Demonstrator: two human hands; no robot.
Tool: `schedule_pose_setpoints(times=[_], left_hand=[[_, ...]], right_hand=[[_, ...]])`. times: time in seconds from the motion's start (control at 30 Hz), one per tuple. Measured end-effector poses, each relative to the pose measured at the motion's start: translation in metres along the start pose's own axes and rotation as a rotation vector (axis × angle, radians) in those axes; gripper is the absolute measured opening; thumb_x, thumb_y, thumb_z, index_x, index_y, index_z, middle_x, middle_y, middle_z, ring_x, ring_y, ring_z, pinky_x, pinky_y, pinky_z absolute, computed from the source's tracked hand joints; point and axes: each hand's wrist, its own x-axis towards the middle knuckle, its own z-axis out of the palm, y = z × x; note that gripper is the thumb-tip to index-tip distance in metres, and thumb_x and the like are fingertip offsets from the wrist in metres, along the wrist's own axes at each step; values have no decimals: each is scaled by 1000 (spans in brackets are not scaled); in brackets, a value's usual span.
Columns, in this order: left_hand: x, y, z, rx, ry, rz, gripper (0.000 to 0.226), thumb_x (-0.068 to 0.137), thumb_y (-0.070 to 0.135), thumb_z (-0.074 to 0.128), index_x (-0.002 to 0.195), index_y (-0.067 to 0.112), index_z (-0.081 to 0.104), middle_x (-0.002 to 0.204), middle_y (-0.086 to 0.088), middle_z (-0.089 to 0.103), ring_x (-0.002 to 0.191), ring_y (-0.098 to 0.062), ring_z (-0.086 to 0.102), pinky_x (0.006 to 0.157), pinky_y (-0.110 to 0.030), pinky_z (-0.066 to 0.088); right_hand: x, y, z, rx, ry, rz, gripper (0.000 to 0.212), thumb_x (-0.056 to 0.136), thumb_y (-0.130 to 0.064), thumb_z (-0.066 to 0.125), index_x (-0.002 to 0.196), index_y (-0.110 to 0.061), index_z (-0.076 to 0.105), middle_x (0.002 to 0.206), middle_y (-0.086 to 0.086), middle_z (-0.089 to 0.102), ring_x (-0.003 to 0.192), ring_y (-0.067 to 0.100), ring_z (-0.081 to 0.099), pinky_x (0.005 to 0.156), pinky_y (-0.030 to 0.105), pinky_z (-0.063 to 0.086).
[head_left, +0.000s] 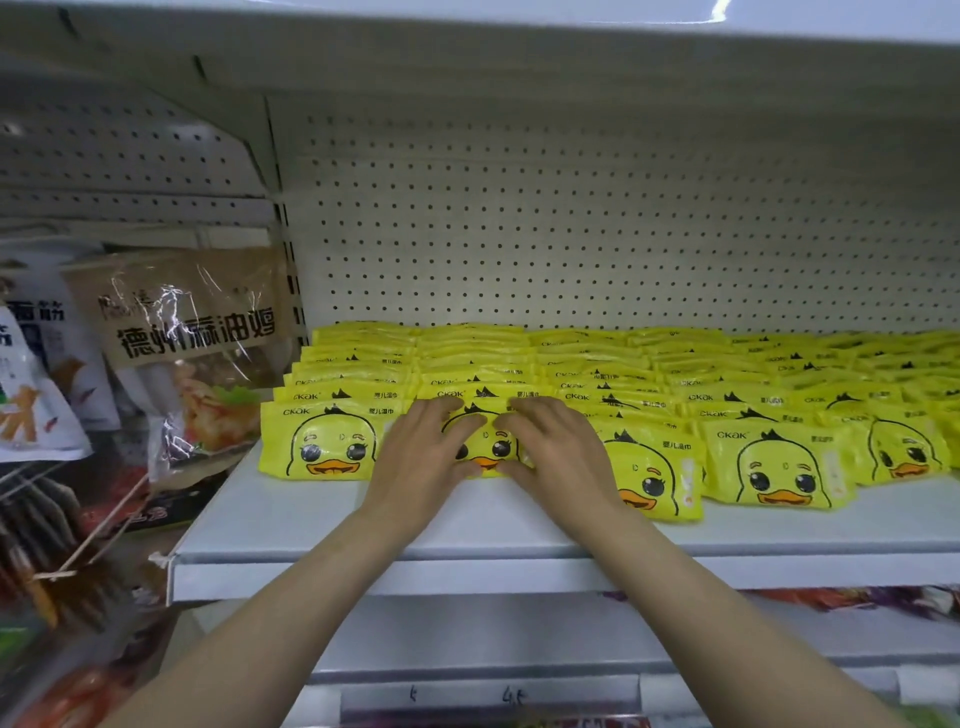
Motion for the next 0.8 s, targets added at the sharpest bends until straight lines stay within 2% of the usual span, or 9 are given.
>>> schedule_pose_setpoints(times=[0.2,0.37,0.6,0.8], left_hand=[[9,1,1,16,-33,-50,62,59,36,89,115,23,65,115,-7,60,95,-30,57,72,-38,52],[3,-5,2,-16,-35,-41,64,65,40,86,123,25,62,123,-7,57,104,-29,54,81,-40,48],[12,2,4,-47,-51,-110,66,58,36,89,116,27,59,114,-6,56,94,-30,54,75,-44,50],[-1,-16,-17,-53,-19,-76,68,61,34,88,123,24,63,124,-9,56,104,-31,53,85,-41,50]], right_hand=[[15,-2,1,-21,-38,21,55,57,-32,91,106,-22,66,120,4,65,109,29,59,80,38,53],[10,1,2,7,-29,-10,56,62,-38,84,112,-24,63,127,4,61,115,27,55,82,38,53],[20,-7,3,-18,-55,40,59,62,-33,88,113,-22,62,122,1,62,112,27,56,74,35,52],[20,-9,-5,11,-87,33,59,64,-35,87,117,-22,63,130,5,60,122,28,53,87,41,53]])
